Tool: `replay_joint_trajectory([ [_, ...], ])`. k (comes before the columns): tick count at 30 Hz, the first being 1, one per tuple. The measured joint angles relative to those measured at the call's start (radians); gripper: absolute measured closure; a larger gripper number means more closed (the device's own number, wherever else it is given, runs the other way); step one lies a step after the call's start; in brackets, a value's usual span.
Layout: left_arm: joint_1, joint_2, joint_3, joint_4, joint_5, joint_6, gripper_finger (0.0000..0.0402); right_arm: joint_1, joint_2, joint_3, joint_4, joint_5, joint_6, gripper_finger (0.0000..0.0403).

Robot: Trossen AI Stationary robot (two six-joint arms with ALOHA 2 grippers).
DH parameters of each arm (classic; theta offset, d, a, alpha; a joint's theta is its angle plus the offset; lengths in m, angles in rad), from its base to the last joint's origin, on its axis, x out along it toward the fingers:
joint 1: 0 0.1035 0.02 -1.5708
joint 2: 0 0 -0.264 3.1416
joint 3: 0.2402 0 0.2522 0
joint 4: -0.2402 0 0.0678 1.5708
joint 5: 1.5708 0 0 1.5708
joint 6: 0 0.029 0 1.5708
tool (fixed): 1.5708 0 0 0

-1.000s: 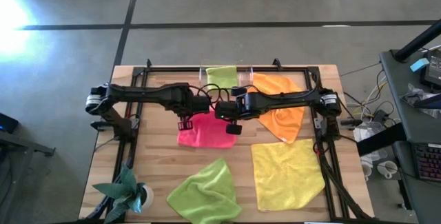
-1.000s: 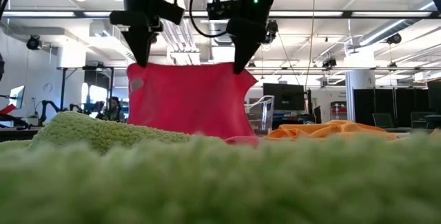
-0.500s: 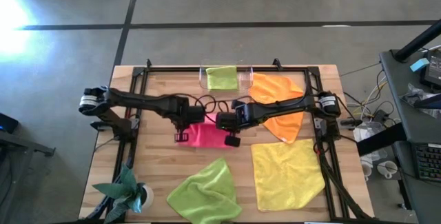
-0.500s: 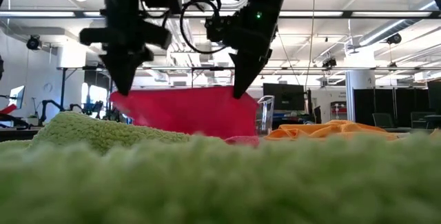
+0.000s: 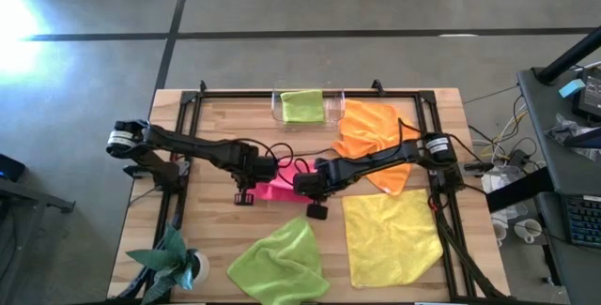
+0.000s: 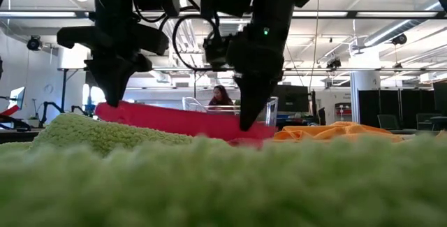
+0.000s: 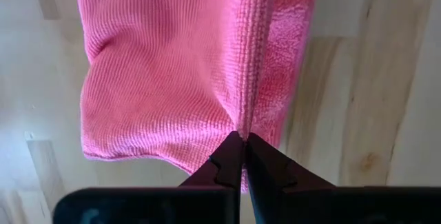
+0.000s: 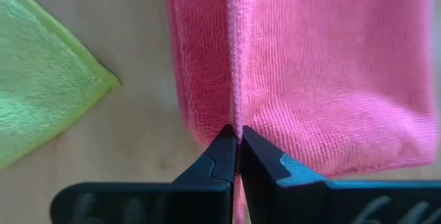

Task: Fold microfiber towels
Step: Fold the pink microfiber towel

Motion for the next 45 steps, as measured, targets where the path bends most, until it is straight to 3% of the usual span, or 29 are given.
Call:
replay_joint_trajectory([
  [10, 0.0, 0.0, -0.024, 0.001, 0.07, 0.0, 0.0388, 0.015, 0.015, 0.023, 0.001, -0.001, 0.047, 0.0385],
  [17, 0.0, 0.0, -0.023, 0.006, 0.079, -0.001, 0.0314, 0.015, 0.014, 0.053, -0.022, 0.0, 0.098, 0.0316],
  [21, 0.001, -0.007, 0.001, -0.085, 0.08, 0.0, 0.0276, 0.015, -0.004, 0.08, -0.105, 0.001, 0.122, 0.0276],
  [27, 0.004, -0.154, -0.042, -0.081, 0.061, 0.0, 0.0268, 0.013, -0.099, 0.076, -0.228, 0.151, 0.149, 0.0255],
  [31, 0.02, -0.307, -0.131, 0.075, 0.045, -0.053, 0.0268, 0.009, -0.167, 0.044, -0.247, 0.217, 0.185, 0.0258],
  [35, 0.05, -0.437, -0.283, 0.413, 0.039, -0.148, 0.0268, -0.012, -0.211, -0.047, -0.142, 0.198, 0.205, 0.0267],
  [37, 0.071, -0.475, -0.353, 0.541, 0.021, -0.176, 0.0268, -0.04, -0.22, -0.103, -0.041, 0.135, 0.206, 0.0273],
  [40, 0.115, -0.493, -0.441, 0.634, -0.01, -0.211, 0.0268, -0.09, -0.22, -0.183, 0.158, 0.004, 0.217, 0.0284],
  [45, 0.18, -0.462, -0.529, 0.711, 0.018, -0.328, 0.0268, -0.163, -0.216, -0.281, 0.425, -0.118, 0.274, 0.0326],
])
